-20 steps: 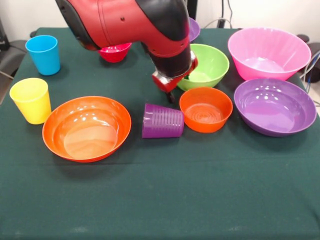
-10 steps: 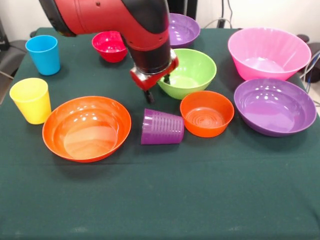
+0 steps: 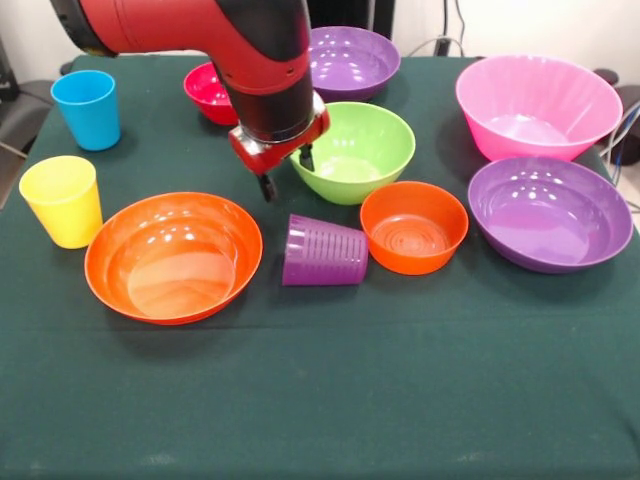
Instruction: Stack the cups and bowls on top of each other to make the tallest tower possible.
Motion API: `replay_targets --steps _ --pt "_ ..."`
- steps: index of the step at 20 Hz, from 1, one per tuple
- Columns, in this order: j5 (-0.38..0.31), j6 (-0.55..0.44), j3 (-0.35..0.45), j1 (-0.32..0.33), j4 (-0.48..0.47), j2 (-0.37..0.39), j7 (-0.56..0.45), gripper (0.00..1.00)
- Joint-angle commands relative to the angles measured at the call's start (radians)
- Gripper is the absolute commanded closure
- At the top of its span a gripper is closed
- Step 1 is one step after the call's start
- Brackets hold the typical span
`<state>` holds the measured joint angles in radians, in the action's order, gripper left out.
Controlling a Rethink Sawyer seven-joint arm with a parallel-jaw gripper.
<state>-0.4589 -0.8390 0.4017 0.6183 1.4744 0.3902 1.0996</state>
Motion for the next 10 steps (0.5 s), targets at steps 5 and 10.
replay_targets --steps 5,10 --pt "0.052 -0.144 -0.045 -0.015 -0.084 0.098 0.092 0.00" --pt "0.062 -0.182 -0.049 -0.014 -0.084 0.149 0.065 0.00"
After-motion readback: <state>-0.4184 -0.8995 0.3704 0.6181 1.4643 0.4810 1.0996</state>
